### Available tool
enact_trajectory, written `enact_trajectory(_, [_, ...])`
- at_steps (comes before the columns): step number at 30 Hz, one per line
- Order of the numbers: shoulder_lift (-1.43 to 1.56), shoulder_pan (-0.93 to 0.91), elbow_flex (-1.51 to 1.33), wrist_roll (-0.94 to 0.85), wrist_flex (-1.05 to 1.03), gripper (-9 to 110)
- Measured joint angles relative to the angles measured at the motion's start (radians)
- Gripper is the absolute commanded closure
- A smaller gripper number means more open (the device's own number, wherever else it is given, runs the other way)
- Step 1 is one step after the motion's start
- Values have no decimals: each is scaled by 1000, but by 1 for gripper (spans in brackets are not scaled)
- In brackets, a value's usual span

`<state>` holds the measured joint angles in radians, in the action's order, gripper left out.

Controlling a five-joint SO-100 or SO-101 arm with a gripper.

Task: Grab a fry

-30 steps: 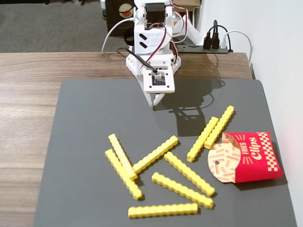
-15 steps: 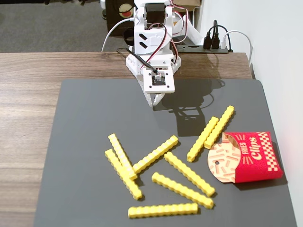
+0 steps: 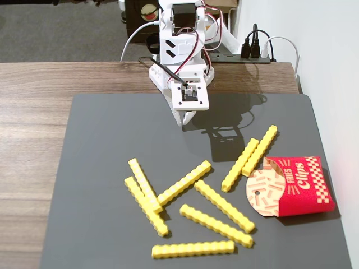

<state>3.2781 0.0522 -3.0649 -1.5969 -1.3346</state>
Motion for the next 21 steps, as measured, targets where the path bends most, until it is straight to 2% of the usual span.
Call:
enact_trajectory(11, [-225, -38, 152, -14, -8, 101])
enact_trajectory(21, [-453, -181, 373, -130, -17, 101])
